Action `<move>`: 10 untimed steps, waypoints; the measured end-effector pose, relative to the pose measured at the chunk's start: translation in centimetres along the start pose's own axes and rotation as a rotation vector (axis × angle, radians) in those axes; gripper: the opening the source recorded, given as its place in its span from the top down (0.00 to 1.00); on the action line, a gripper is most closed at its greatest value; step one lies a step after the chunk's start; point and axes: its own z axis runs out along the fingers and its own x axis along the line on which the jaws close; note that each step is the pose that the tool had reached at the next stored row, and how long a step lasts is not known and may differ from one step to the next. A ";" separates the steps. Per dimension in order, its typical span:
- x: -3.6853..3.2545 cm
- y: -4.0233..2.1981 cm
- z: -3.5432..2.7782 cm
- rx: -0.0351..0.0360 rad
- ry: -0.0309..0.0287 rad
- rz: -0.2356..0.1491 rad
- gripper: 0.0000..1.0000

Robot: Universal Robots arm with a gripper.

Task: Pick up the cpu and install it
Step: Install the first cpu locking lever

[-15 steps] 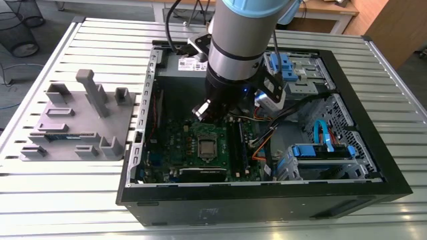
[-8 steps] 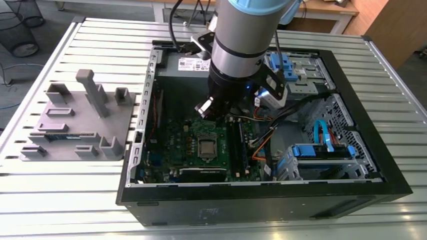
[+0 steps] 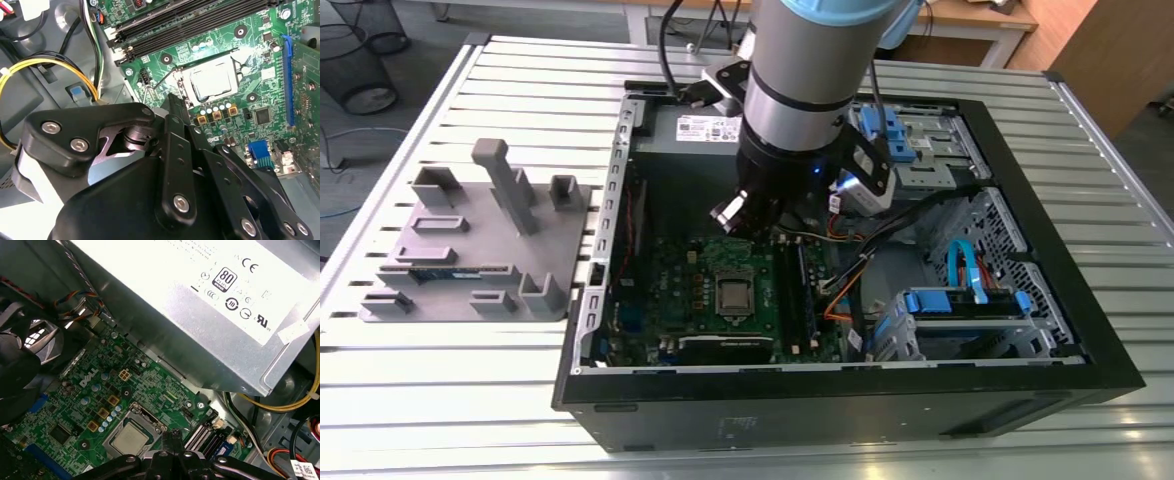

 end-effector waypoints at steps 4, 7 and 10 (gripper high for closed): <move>-0.24 0.31 -0.01 -0.0012 0.0007 -0.009 0.89; -0.49 0.63 0.03 -0.0015 0.0014 -0.015 0.89; -0.71 0.90 0.05 -0.0017 0.0019 -0.020 0.89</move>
